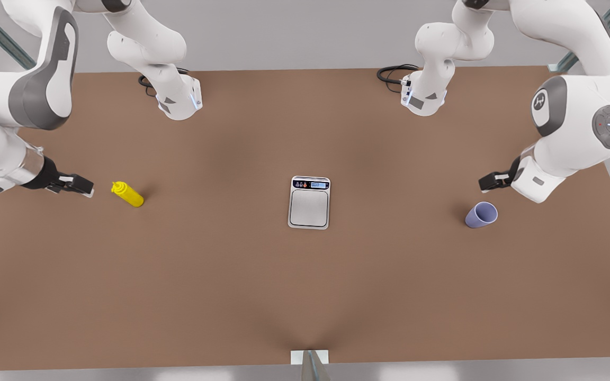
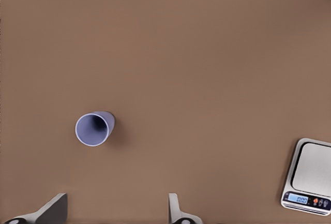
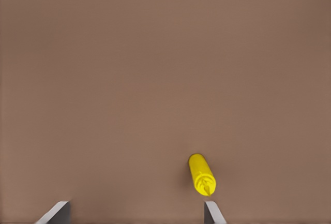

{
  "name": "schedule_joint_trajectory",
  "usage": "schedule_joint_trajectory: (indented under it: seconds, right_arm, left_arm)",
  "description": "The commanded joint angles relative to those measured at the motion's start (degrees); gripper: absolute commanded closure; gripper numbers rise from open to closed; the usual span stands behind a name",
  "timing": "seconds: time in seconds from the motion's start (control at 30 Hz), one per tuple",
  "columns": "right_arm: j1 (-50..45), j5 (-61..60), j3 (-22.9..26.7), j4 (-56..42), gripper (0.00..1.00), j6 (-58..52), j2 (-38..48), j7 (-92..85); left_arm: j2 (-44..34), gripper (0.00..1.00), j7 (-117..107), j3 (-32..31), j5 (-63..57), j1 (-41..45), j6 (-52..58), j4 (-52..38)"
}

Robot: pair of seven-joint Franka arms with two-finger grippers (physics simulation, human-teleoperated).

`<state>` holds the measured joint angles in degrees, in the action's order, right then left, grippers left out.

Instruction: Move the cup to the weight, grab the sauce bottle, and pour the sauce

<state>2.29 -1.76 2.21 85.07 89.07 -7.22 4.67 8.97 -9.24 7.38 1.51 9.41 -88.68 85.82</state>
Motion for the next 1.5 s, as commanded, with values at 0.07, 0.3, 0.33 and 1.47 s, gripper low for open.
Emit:
schedule_joint_trajectory:
  seconds: [0.07, 0.3, 0.33, 1.47]
  right_arm:
    - [0.0, -0.09, -0.1, 0.01, 0.0, -0.13, 0.01, -0.01]
    - [0.0, -0.18, -0.19, 0.01, 0.0, -0.39, -0.07, -3.35]
    - [0.0, -0.18, -0.19, 0.01, 0.0, -0.39, -0.07, -3.26]
    - [0.09, -0.09, -0.02, -0.08, 0.0, -0.39, -0.34, -3.08]
  left_arm:
    - [0.26, 0.0, -0.78, 0.18, -0.19, -0.53, -5.17, 5.39]
    - [7.72, 0.0, 32.17, 3.43, 2.8, -12.84, -29.35, 22.37]
    - [7.64, 0.0, 33.84, 3.52, 2.8, -12.84, -32.16, 25.35]
    - [13.88, 0.79, 29.45, 2.73, 4.82, -12.93, -35.07, 28.52]
